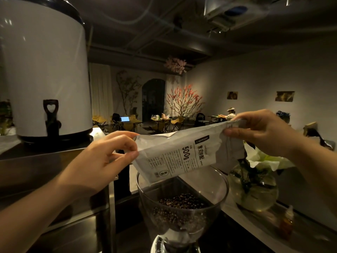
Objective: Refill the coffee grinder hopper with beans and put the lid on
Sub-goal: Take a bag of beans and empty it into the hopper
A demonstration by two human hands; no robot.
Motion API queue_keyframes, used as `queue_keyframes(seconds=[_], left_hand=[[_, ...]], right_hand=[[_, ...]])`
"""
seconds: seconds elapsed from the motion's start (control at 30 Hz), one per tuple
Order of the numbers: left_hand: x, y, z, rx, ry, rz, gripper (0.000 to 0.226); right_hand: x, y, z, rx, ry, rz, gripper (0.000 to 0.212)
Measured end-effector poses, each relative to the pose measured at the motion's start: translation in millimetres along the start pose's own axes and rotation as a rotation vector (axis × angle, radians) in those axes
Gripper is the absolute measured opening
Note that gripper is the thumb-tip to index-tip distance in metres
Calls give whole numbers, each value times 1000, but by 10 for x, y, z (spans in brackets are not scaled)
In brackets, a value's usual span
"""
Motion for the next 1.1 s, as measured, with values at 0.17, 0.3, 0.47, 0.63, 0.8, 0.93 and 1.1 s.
queue_keyframes(seconds=[0.17, 0.3, 0.47, 0.63, 0.8, 0.93, 1.1], left_hand=[[6, -37, 13, 60, 17, 33, 37], [-36, -11, -4, 45, -30, 129, 38], [55, -43, 7, 118, -100, 434, 59], [533, 8, 130, 201, 86, 466, 75], [883, -149, 194, 340, 272, 222, 21], [807, -361, 28, 387, 299, 143, 4], [385, -411, -266, 268, 157, 46, 3]], right_hand=[[87, 28, -11, 60, 6, 15, 32], [55, 96, 4, 109, -1, -6, 37], [-438, 158, 181, 100, -169, -371, 40], [-1153, 339, 369, 106, -392, -606, 36], [-1696, 513, 376, 145, -576, -620, 41], [-1738, 627, 404, 171, -515, -459, 27], [-1566, 1082, 531, 53, -346, -382, 29]])
Point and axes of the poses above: each hand's wrist, its own z-axis towards the middle knuckle, its own y-axis out of the palm, x = y × z, the point moved 5 cm from there along z, towards the middle knuckle, and after that the axes turned 7 degrees about -x, right-handed, at the moved point
